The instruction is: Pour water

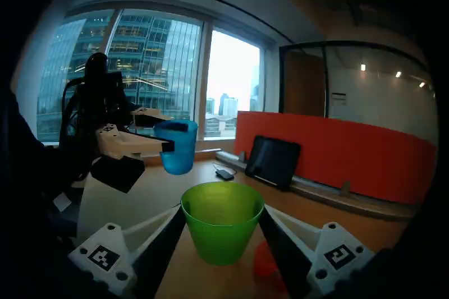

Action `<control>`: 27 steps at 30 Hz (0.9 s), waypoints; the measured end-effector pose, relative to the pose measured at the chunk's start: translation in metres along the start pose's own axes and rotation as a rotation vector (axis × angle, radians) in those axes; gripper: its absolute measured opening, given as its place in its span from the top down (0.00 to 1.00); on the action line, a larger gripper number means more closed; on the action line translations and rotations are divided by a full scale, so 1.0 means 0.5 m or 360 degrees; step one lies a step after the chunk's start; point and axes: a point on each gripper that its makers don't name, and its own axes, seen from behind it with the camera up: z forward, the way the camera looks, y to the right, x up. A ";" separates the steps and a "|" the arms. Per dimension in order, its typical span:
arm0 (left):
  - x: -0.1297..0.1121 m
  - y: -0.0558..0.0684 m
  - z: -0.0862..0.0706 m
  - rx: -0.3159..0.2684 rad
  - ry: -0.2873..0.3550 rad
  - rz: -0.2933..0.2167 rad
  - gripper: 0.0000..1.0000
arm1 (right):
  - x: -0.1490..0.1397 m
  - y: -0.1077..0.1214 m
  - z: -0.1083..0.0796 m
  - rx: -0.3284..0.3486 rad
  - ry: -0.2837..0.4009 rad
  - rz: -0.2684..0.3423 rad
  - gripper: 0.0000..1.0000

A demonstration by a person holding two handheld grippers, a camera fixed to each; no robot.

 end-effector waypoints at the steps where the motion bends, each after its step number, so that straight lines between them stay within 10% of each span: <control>1: 0.004 -0.001 0.001 0.0004 0.0003 0.0015 0.13 | -0.001 -0.003 0.003 0.0008 0.0001 -0.0001 0.09; 27: 0.082 -0.012 0.033 0.0087 0.0018 0.0492 0.13 | -0.018 -0.067 0.074 0.0149 -0.0008 0.0007 0.10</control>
